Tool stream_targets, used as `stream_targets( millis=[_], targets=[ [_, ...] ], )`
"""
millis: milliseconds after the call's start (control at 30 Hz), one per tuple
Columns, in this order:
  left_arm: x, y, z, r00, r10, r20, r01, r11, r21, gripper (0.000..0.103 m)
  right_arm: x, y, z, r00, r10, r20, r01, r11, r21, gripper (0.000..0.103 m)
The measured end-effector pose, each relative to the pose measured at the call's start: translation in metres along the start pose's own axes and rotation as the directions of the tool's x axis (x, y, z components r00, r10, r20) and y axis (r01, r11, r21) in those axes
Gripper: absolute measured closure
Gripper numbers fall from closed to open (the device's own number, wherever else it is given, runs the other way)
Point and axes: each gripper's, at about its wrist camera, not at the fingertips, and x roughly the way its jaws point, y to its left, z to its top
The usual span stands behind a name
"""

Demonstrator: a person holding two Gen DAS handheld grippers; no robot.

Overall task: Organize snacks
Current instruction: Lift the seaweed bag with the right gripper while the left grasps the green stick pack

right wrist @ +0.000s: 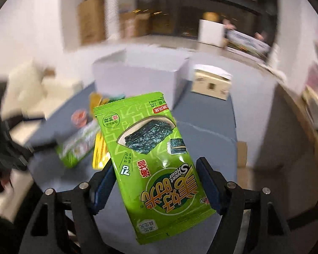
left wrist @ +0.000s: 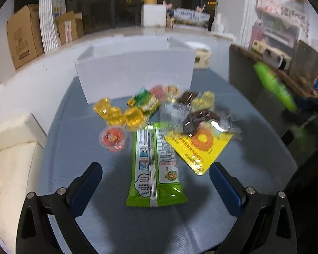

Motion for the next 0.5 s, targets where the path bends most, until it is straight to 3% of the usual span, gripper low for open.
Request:
stream_targets(
  millis=[167,500],
  targets=[
    [0.042,-0.004,-0.002,0.997,0.019,-0.077,-0.021,1.0,-0.02,0.0,-0.014,-0.01,0.004,0.999,0.007,0.035,-0.01,0.996,0.088,0.024],
    [0.076,-0.004,-0.002,0.991,0.016,-0.129,-0.021,0.999,-0.037,0.001,-0.011,0.01,0.008,0.998,0.032,0.048,-0.035,0.997,0.07,0.024]
  ],
)
